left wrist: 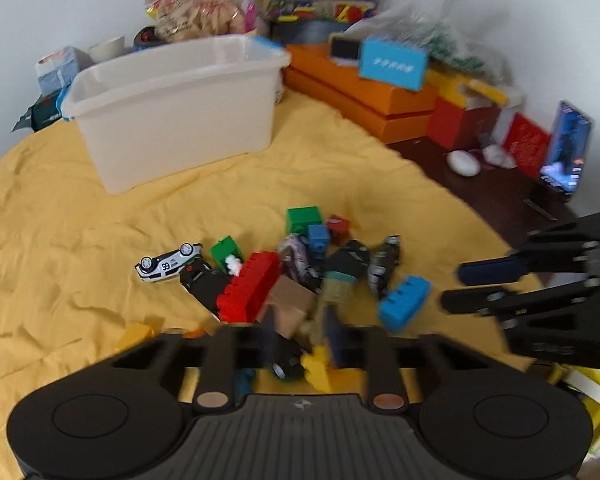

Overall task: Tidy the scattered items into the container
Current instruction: 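Move the left tool to the long yellow brick while the right tool approaches the blue brick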

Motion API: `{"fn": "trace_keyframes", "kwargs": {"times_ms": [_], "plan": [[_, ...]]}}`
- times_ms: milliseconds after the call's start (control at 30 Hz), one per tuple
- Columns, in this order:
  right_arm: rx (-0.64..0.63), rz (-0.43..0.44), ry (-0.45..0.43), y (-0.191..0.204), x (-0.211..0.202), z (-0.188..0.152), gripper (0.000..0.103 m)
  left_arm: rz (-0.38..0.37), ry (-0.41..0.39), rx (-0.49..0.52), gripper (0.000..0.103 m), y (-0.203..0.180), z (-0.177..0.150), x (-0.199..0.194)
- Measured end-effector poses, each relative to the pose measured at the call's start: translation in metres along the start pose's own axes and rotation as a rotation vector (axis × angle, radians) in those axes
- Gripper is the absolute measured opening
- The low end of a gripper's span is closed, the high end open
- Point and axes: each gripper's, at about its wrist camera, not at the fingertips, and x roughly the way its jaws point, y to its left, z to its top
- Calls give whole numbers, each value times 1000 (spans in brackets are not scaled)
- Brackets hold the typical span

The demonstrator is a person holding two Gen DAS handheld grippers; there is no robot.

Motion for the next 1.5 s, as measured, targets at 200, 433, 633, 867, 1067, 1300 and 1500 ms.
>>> {"fn": "trace_keyframes", "kwargs": {"times_ms": [200,433,633,867,1067,1300,1500], "plan": [[13,-9,-5,-10,4,1,26,20,72,107,20,-14,-10,22],[-2,8,30,-15,12,0,26,16,74,123,20,-27,-22,14],[-15,25,49,-14,15,0,27,7,69,84,21,-25,-25,12],[-13,47,84,-14,16,-3,27,-35,59,34,22,-23,-28,10],[-13,36,99,-19,16,-3,27,-50,56,26,22,-26,-29,11],[-24,31,99,-19,17,-2,28,-59,50,4,22,-24,-29,11],[-16,24,100,-19,17,-3,28,-62,29,-6,22,-22,-27,6]]}}
